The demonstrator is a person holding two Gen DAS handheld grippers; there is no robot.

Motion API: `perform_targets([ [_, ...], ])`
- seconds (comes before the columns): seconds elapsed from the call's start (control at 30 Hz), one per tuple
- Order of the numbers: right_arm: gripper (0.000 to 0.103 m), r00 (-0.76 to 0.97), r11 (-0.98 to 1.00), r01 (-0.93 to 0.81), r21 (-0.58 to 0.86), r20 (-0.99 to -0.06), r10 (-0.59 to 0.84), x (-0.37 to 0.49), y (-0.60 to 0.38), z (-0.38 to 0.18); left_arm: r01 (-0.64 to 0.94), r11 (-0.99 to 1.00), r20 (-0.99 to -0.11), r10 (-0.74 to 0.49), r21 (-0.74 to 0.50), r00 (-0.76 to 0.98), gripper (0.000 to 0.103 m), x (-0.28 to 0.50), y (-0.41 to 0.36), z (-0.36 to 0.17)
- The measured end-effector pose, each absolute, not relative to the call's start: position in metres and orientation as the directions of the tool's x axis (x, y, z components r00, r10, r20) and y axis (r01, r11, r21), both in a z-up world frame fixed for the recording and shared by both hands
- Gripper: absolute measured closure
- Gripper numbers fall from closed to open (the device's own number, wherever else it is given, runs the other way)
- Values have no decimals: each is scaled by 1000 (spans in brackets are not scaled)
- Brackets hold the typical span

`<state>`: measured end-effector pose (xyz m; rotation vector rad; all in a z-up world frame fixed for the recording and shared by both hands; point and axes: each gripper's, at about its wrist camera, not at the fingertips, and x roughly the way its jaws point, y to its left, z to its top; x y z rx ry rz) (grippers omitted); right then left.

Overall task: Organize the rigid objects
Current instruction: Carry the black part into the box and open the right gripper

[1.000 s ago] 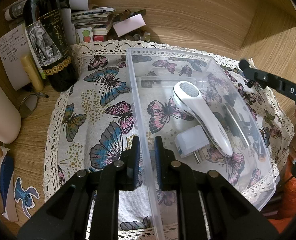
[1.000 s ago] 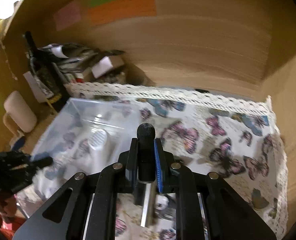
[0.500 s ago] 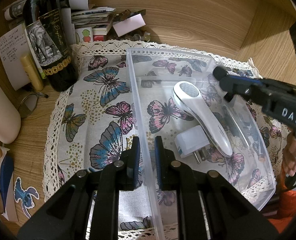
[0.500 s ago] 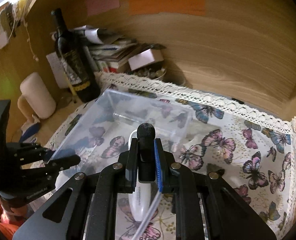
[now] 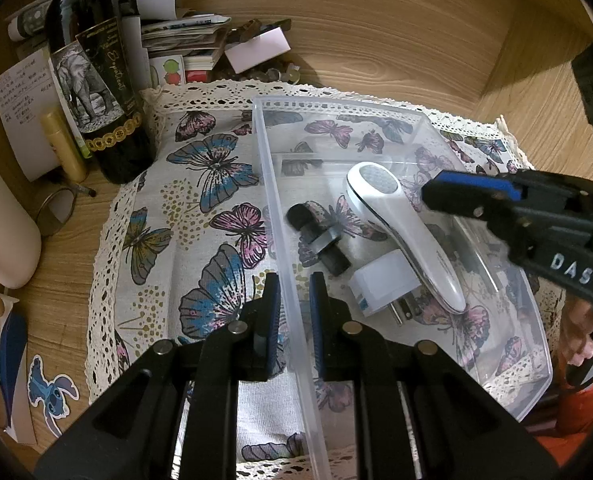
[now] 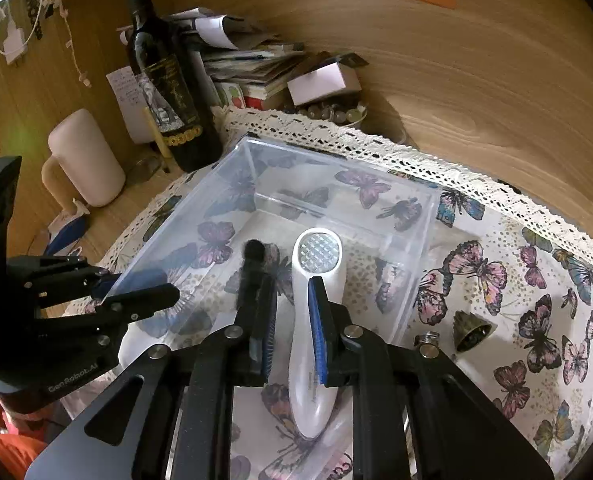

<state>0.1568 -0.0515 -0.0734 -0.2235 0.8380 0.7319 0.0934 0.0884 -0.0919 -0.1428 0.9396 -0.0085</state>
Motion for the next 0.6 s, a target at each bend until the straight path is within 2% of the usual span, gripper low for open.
perform_targets([
  [0.37,81,549,806,-588,67,-699,459,160,-86,-52,-54,991,-804,-69,-125,591,89,93,88,-92],
  [0.6,68,638,884,-467,41,-676,368,172,-127,-42,-55,991,-803,-68,-124,592,90,93,88,-92],
])
